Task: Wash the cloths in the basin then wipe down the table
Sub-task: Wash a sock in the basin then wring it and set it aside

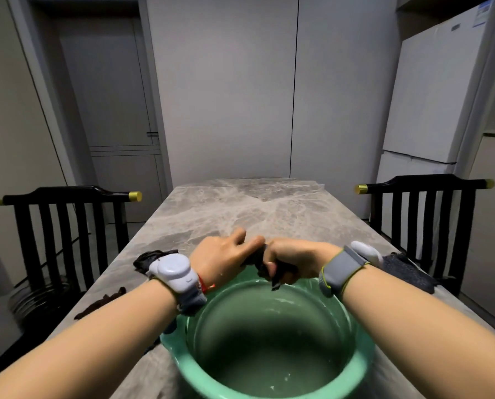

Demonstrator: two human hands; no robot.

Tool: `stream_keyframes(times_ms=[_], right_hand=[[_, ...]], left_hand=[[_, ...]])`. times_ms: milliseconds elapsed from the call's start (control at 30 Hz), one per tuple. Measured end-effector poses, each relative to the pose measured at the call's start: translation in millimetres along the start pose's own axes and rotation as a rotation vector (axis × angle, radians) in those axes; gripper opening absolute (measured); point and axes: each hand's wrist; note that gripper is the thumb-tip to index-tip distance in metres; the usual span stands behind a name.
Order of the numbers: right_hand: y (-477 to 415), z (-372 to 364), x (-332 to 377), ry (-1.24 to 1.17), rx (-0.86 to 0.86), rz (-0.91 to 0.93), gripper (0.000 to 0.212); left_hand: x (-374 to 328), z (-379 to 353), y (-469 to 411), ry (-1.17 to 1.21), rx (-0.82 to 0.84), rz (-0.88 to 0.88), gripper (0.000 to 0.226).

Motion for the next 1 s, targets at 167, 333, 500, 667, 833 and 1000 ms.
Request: stream_keyframes(times_ms=[167, 333, 500, 667, 833, 1000], right_hand=[[-11, 11, -1, -0.319, -0.251, 0.012, 0.023], [-8, -4, -11, -0.102, -0.613, 0.513, 0.071], [-13, -10, -24, 0.656, -0.883, 0.691, 0.099], [-33, 1, -19, 0.630, -1.157, 1.220, 0.051], [-24, 16, -5, 0.691, -1.074, 1.435, 0.006], [-15, 24, -6, 0.857, -0.971, 1.219, 0.035]], left_hand=[[-4, -9, -7, 0.258, 0.006, 0.526, 0.037], [-12, -3, -39, 1.014, 0.114, 1.636, 0.011], [-10, 19, -52, 1.325, 0.586, 1.766, 0.028], [-13, 33, -56, 1.316, 0.902, 1.528, 0.021], [-12, 39, -56, 1.222, 0.903, 1.356, 0.027], [-15, 41, -56, 0.781, 0.847, 1.059, 0.027]])
Point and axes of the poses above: each hand's wrist, its own y-axis away from the middle knuckle, its own z-axis out of the back of the hand, x = y × z, and after that the axes turned 14 degrees about -x, right-handed
